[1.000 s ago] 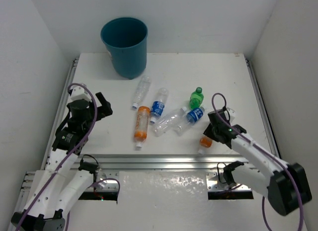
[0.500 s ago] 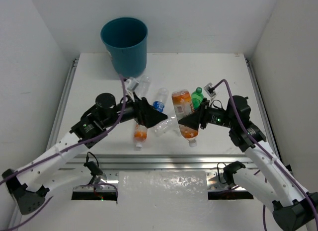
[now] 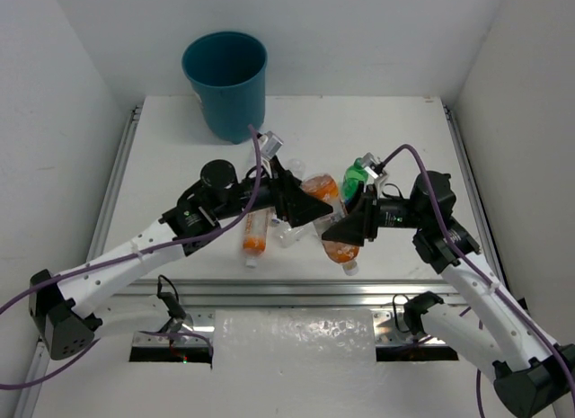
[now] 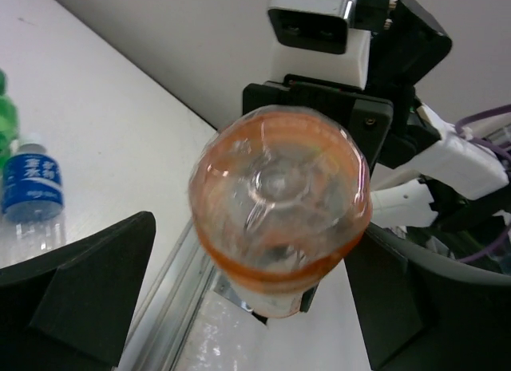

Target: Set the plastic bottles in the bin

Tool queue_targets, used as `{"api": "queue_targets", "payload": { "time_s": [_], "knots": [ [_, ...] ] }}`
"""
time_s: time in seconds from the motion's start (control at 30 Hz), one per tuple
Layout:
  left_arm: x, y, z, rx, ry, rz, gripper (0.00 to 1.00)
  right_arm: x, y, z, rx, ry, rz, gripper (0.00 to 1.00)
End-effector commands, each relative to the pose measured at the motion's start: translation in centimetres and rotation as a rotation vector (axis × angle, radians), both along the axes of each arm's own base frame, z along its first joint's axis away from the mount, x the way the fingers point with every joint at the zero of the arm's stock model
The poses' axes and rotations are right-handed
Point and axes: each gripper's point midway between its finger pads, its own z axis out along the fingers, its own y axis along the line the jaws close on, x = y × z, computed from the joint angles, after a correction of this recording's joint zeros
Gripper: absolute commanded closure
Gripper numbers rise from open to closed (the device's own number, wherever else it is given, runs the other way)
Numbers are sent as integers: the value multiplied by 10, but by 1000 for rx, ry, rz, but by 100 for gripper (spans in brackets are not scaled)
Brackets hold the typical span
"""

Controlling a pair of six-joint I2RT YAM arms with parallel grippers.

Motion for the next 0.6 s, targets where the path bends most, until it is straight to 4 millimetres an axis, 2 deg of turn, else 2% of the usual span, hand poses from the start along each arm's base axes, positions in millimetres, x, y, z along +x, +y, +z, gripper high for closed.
{"api": "queue_targets", "payload": {
  "time_s": [0.0,0.07,0.1,0.13,0.17,0.2,0.23,0.27,0.3,0.33,0.37,0.4,0.43,0.47,0.5,0.53,0.57],
  "knots": [
    [-17,-15,44,-122,-83,-108,5,-15,2,30,49,-114,88,83],
    [-20,-22,46,-130,-83,-136,20,-14,3,32,50,-114,89,82],
    [-25,-25,48,-137,-89,-156,32,-12,3,31,48,-110,85,82],
    [-25,-26,51,-143,-97,-161,67,-10,4,30,45,-109,80,82],
    [-27,-27,52,-144,-98,-167,82,-7,4,31,43,-123,64,81],
    [-26,-27,57,-145,-103,-162,94,-7,3,29,35,-120,54,74],
    [-23,-27,52,-116,-90,-147,100,-4,2,30,31,-143,36,67],
    [-14,-25,53,-106,-88,-96,100,-3,2,30,28,-151,23,58],
    [-7,-22,60,-103,-94,-51,100,0,0,27,13,-141,-5,24],
    [5,-17,63,-84,-105,19,100,2,-3,28,4,-167,-35,1],
    [30,-4,53,-29,-68,180,100,7,-5,28,-13,-177,-83,1],
    [46,11,68,-30,-76,276,100,24,-14,15,-83,-137,-212,1],
    [59,28,60,29,-44,370,100,30,-22,21,-110,-174,-278,1],
    [81,51,66,42,-39,515,100,37,-30,20,-145,-171,-350,1],
    [103,86,94,16,-51,631,100,38,-41,8,-212,-119,-408,1],
    [117,105,87,59,8,692,100,50,-57,18,-246,-150,-534,1],
    [127,121,97,53,10,709,100,53,-67,20,-270,-150,-588,1]
  ]
}}
